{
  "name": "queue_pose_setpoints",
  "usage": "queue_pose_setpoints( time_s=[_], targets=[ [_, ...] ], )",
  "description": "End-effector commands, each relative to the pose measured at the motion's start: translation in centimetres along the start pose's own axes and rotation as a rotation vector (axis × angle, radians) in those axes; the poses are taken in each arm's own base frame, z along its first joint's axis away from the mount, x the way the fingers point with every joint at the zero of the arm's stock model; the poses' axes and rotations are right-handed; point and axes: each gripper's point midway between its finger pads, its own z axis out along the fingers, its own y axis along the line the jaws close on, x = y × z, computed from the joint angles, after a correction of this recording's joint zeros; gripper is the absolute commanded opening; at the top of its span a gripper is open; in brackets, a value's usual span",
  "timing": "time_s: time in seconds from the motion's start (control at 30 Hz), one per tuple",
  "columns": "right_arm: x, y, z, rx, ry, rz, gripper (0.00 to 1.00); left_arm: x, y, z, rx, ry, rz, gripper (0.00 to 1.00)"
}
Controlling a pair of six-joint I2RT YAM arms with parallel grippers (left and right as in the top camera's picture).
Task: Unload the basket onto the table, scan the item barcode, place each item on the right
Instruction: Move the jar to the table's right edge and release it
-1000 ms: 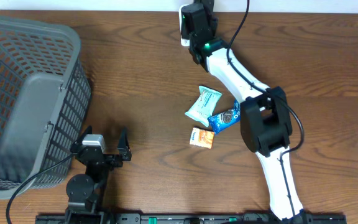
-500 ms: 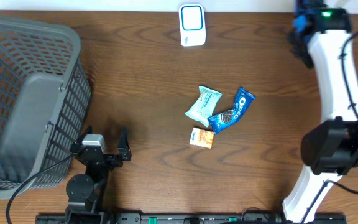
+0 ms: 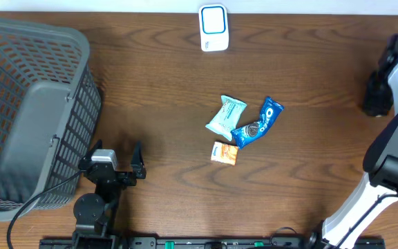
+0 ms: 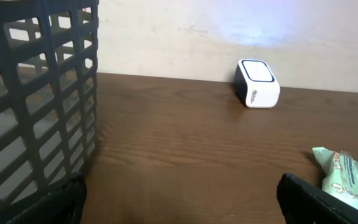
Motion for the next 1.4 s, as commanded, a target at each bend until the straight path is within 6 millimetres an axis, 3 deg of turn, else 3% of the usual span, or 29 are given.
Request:
queue_pose_setpoints(
  time_s=[0.0,0.17,0.3,0.4,0.5,0.63,0.77,0.8,0.9,0.93,1.0,1.17,1.27,1.33,1.37],
  targets=[
    [-0.4,-1.0,1.8,0.011,-0.001,0.043,0.54,1.5,-0.2,0.1,0.016,0.045,0.008,0.98],
    [-2.1,-0.9,2.2,0.002,-0.029,0.031,0.62,1.5,-0.2,0.1,0.016,0.045,0.008,0.98],
    [-3.7,-0.6,1.4,-0.019,-0.015,-0.03,0.98,1.5,-0.2,0.1,0.016,0.045,0.008,0.98],
    [-4.3,0.1,-0.2,-0.068,0.021,-0.058,0.99,1.5,-0.2,0.1,0.016,0.045,0.008,0.98],
    [-4.2,1.2,-4.2,-0.171,0.073,-0.093,0.99,1.5,-0.2,0.1,0.016,0.045,0.008,0.98],
    [-3.0,2.5,-12.4,-0.366,0.108,-0.173,0.99,1.5,-0.2,0.1,0.016,0.045,0.008,0.98],
    [2.1,1.2,-21.3,-0.54,0.129,-0.422,0.99,1.5,-0.2,0.1,0.016,0.045,0.008,0.98],
    [4.9,0.0,-23.5,-0.575,0.142,-0.551,0.99,1.5,-0.2,0.1,0.016,0.045,0.008,0.98],
    [9.8,-3.0,-25.1,-0.561,0.222,-0.701,0.99,1.5,-0.2,0.1,0.016,0.045,0.008,0.98],
    [12.5,-4.7,-25.5,-0.542,0.256,-0.778,0.99,1.5,-0.2,0.1,0.016,0.045,0.008,0.98],
    [16.6,-7.0,-25.6,-0.517,0.295,-0.899,0.99,1.5,-0.2,0.1,0.016,0.045,0.008,0.98],
    [23.5,-10.6,-25.3,-0.517,0.307,-1.217,0.99,1.5,-0.2,0.1,0.016,0.045,0.008,0.98],
    [26.2,-11.9,-24.1,-0.449,0.322,-1.123,0.99,1.5,-0.2,0.1,0.016,0.045,0.008,0.98],
    [27.3,-12.4,-22.6,-0.385,0.334,-1.064,0.99,1.5,-0.2,0.1,0.016,0.045,0.008,0.98],
    [28.2,-12.8,-20.9,-0.327,0.337,-1.034,0.99,1.5,-0.2,0.1,0.016,0.045,0.008,0.98]
  ],
)
